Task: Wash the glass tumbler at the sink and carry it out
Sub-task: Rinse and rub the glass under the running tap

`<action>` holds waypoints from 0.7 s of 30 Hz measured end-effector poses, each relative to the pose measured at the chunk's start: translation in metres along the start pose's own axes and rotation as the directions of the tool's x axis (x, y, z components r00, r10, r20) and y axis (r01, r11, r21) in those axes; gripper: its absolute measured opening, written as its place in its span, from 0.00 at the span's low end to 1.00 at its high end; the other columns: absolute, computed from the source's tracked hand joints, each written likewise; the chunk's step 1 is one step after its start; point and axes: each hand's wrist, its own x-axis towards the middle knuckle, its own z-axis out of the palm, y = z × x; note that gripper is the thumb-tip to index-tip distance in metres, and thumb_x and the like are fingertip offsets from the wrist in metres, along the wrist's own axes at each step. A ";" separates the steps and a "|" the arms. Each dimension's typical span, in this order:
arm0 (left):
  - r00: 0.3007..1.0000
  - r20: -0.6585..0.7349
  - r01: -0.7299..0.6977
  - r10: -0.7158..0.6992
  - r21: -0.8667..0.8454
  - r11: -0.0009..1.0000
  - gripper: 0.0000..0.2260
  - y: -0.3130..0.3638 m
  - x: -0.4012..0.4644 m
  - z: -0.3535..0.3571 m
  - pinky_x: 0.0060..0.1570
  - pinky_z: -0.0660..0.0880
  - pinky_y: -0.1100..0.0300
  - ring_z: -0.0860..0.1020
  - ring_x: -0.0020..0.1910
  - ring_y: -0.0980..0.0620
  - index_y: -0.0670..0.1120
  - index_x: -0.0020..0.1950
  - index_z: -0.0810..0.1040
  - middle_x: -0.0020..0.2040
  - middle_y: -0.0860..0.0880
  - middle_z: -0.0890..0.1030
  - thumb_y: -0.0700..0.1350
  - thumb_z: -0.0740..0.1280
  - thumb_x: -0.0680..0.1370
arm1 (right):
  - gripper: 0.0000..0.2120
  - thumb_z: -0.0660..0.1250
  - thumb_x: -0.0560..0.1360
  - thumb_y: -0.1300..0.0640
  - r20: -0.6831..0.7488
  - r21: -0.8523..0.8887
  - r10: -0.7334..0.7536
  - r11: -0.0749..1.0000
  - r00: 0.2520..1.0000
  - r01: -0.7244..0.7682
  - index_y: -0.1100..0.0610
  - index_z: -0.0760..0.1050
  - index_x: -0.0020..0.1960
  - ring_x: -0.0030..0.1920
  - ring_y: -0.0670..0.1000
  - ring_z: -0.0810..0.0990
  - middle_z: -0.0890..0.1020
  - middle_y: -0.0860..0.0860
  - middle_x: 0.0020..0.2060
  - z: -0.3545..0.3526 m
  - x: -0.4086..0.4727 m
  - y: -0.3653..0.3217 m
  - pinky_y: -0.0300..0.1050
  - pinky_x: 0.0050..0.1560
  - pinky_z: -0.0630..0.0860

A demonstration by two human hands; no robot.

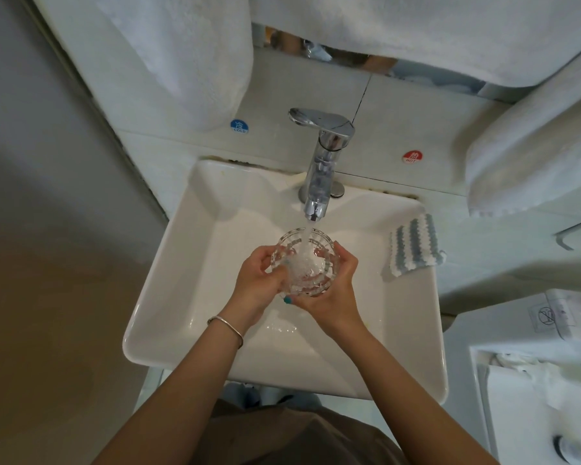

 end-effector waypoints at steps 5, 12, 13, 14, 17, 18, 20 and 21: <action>0.998 -0.040 0.044 -0.040 0.089 0.995 0.07 0.003 0.001 0.008 0.49 0.81 0.50 0.81 0.51 0.45 0.48 0.50 0.72 0.53 0.43 0.81 0.38 0.67 0.76 | 0.51 0.83 0.57 0.65 -0.044 0.008 0.017 1.000 0.999 -0.016 0.50 0.52 0.66 0.55 0.31 0.74 0.68 0.37 0.57 0.001 -0.004 0.004 0.32 0.53 0.76; 0.997 0.016 0.083 -0.082 -0.105 0.991 0.10 0.008 -0.006 0.014 0.43 0.81 0.55 0.83 0.43 0.47 0.40 0.57 0.77 0.48 0.43 0.84 0.34 0.67 0.76 | 0.50 0.84 0.56 0.64 -0.116 0.046 0.042 0.998 0.992 -0.037 0.52 0.54 0.66 0.56 0.35 0.77 0.70 0.42 0.59 -0.003 -0.005 0.007 0.40 0.54 0.80; 0.996 0.033 0.087 -0.083 -0.135 0.987 0.10 0.009 -0.008 0.014 0.42 0.81 0.57 0.83 0.42 0.48 0.40 0.57 0.77 0.47 0.43 0.84 0.33 0.67 0.76 | 0.50 0.84 0.56 0.63 -0.127 0.050 0.048 0.998 0.991 -0.041 0.52 0.55 0.65 0.56 0.35 0.77 0.70 0.41 0.59 -0.003 -0.005 0.007 0.42 0.54 0.80; 0.995 0.042 0.092 -0.086 -0.155 0.984 0.10 0.009 -0.009 0.014 0.41 0.80 0.57 0.83 0.42 0.48 0.40 0.56 0.77 0.46 0.44 0.84 0.33 0.67 0.76 | 0.50 0.85 0.55 0.63 -0.133 0.052 0.050 0.998 0.990 -0.044 0.52 0.55 0.65 0.56 0.37 0.77 0.70 0.42 0.59 -0.004 -0.005 0.006 0.44 0.54 0.80; 0.996 0.018 0.086 -0.085 -0.113 0.990 0.08 0.008 -0.009 0.013 0.45 0.80 0.54 0.83 0.43 0.47 0.43 0.52 0.75 0.46 0.45 0.83 0.34 0.67 0.76 | 0.50 0.84 0.56 0.64 -0.104 0.047 0.052 0.998 0.993 -0.047 0.52 0.55 0.65 0.56 0.37 0.78 0.71 0.43 0.58 -0.005 -0.004 0.006 0.41 0.53 0.80; 0.996 0.005 0.086 -0.085 -0.098 0.991 0.08 0.007 -0.008 0.012 0.46 0.81 0.53 0.82 0.43 0.46 0.44 0.51 0.74 0.46 0.44 0.83 0.34 0.67 0.76 | 0.50 0.84 0.56 0.66 -0.089 0.044 0.049 0.998 0.995 -0.045 0.53 0.54 0.65 0.55 0.35 0.77 0.71 0.43 0.58 -0.005 -0.003 0.007 0.38 0.52 0.80; 0.996 -0.002 0.090 -0.091 -0.093 0.992 0.09 0.008 -0.008 0.010 0.46 0.80 0.53 0.82 0.43 0.45 0.42 0.53 0.73 0.48 0.42 0.83 0.34 0.68 0.75 | 0.50 0.83 0.56 0.68 -0.058 0.041 0.045 0.998 0.997 -0.043 0.54 0.54 0.65 0.53 0.30 0.76 0.71 0.42 0.57 -0.006 -0.001 0.007 0.35 0.51 0.78; 0.995 -0.001 0.095 -0.096 -0.093 0.991 0.12 0.009 -0.007 0.008 0.45 0.80 0.53 0.83 0.44 0.44 0.41 0.55 0.73 0.49 0.41 0.83 0.34 0.69 0.75 | 0.50 0.83 0.56 0.68 -0.043 0.042 0.052 0.998 0.998 -0.050 0.54 0.54 0.65 0.54 0.30 0.76 0.71 0.42 0.57 -0.006 0.000 0.006 0.36 0.52 0.79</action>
